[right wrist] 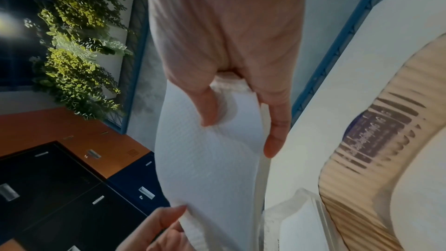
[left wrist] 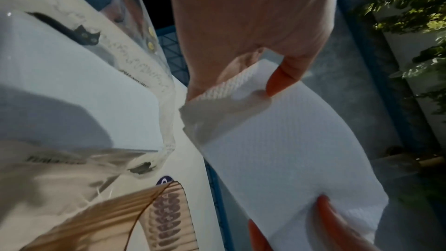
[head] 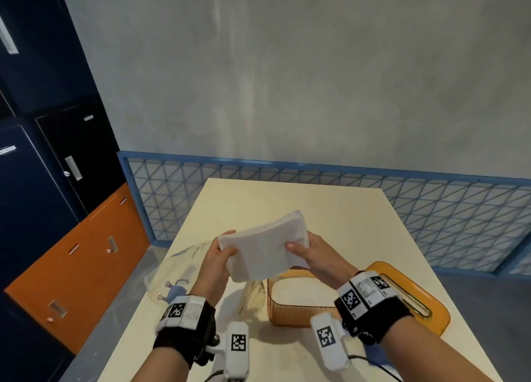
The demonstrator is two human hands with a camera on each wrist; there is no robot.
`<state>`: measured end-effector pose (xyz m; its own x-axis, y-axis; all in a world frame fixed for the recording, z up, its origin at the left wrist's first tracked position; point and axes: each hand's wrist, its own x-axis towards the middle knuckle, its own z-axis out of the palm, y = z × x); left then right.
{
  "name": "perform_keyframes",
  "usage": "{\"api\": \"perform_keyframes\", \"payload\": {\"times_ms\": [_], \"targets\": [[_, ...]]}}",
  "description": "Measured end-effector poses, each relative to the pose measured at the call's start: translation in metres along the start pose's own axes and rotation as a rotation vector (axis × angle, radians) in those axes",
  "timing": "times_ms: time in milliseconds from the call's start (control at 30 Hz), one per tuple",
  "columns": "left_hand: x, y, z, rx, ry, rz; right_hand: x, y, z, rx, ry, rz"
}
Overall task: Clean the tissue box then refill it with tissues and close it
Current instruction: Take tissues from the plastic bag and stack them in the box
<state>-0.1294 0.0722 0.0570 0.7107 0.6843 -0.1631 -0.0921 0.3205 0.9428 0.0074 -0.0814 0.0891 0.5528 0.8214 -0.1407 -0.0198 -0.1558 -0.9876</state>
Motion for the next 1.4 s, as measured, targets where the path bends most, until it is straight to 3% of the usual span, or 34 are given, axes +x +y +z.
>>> {"api": "perform_keyframes", "payload": {"times_ms": [167,267,467,667,933,1033,1167,1400], "targets": [[-0.006,0.002,-0.014,0.286,0.143,0.108,0.006,0.017,0.017,-0.011,0.047,0.018],[-0.01,0.005,-0.025,0.296,0.154,0.125,0.01,0.018,0.026,-0.062,0.138,0.029],[-0.008,0.005,-0.052,0.357,0.197,0.094,0.037,0.03,0.044,-0.102,-0.028,0.047],[-0.011,0.009,-0.06,0.346,0.26,0.131,0.047,0.042,0.061,-0.032,0.047,-0.011],[-0.004,-0.049,-0.077,0.57,0.325,-0.04,0.046,0.071,0.07,-0.111,0.03,0.087],[-0.008,-0.044,-0.071,0.537,0.344,-0.005,0.048,0.068,0.073,-0.171,0.073,0.04],[-0.013,-0.026,-0.066,0.427,0.372,0.115,0.046,0.063,0.078,-0.067,0.089,-0.023],[-0.017,-0.038,-0.068,0.45,0.342,0.128,0.045,0.085,0.086,-0.126,0.076,0.084]]}}
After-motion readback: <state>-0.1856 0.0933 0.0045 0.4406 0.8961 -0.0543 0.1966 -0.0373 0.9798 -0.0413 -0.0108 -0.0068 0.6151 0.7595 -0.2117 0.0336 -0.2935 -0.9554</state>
